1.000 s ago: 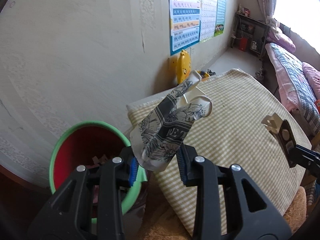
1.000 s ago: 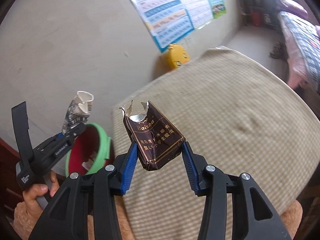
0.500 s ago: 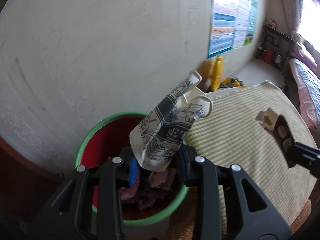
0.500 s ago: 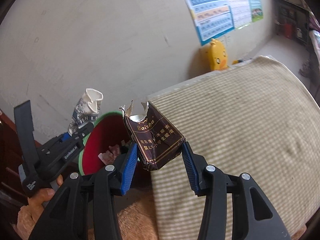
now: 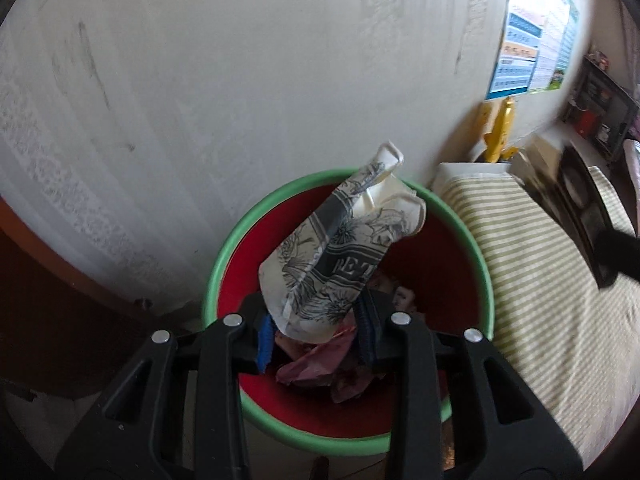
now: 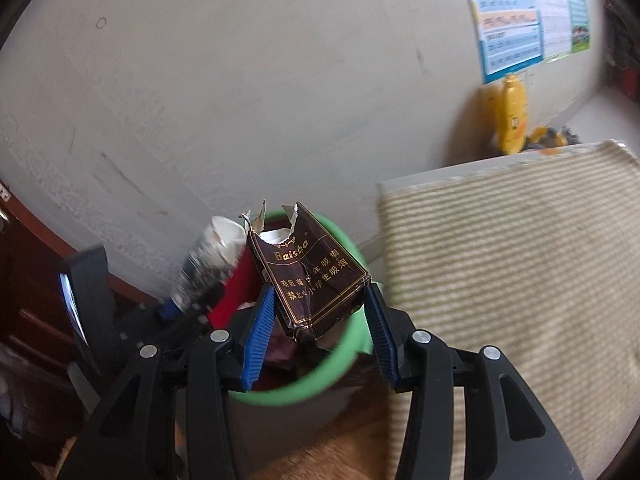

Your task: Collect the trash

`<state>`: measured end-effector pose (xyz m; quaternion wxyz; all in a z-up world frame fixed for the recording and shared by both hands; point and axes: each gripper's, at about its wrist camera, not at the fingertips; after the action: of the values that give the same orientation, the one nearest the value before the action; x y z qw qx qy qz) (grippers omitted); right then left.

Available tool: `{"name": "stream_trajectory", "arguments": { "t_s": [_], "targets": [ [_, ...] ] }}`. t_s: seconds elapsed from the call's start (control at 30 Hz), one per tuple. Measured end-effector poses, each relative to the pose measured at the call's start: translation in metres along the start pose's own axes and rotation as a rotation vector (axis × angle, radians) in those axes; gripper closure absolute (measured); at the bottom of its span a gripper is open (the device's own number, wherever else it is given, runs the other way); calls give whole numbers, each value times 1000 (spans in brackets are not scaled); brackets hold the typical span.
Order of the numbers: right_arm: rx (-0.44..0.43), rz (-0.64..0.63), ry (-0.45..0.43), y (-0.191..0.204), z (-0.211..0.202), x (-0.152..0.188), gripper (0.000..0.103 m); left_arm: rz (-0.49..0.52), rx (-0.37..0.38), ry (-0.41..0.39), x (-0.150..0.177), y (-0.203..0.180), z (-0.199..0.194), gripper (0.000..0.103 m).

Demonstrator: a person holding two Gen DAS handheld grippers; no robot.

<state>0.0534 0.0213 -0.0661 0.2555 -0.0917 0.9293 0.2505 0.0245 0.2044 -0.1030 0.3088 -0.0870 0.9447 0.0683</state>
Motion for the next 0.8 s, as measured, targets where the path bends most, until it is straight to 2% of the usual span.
{"name": "stream_trajectory", "arguments": {
  "t_s": [0.03,0.07,0.13,0.17,0.3,0.47,0.53,0.63,0.7,0.8],
  "targets": [
    [-17,2,7,1,4,-2,58,-6,-13,2,0,1,0,49],
    [-41,5,19,4,9,-6,50,-16,-25,-7,1,3,-1,32],
    [-39,20,19,5,13,-11,40,-34,-18,-27,-1,5,-7,31],
    [-36,32,2,4,9,-11,38,-38,-16,-28,0,4,-9,29],
    [2,64,-61,-10,-17,-2,30,-47,7,-94,-5,-5,-27,7],
    [121,54,-211,-35,-78,18,11,-35,53,-254,-19,-43,-69,5],
    [165,37,-268,-41,-102,23,8,-25,89,-296,-27,-56,-85,5],
    [213,28,-387,-49,-143,25,8,-22,107,-374,-38,-78,-112,5],
    [256,8,-502,-51,-173,30,8,-34,123,-454,-41,-89,-134,5],
    [392,-54,-684,-47,-206,43,8,-36,154,-531,-44,-100,-156,5]
  ]
}}
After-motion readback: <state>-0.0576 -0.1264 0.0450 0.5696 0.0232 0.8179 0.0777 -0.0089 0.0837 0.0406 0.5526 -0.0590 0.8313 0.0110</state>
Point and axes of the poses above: each gripper's, at about its wrist camera, not at the fingertips, and z roughly the way its jaws point, y to its left, x to its underside
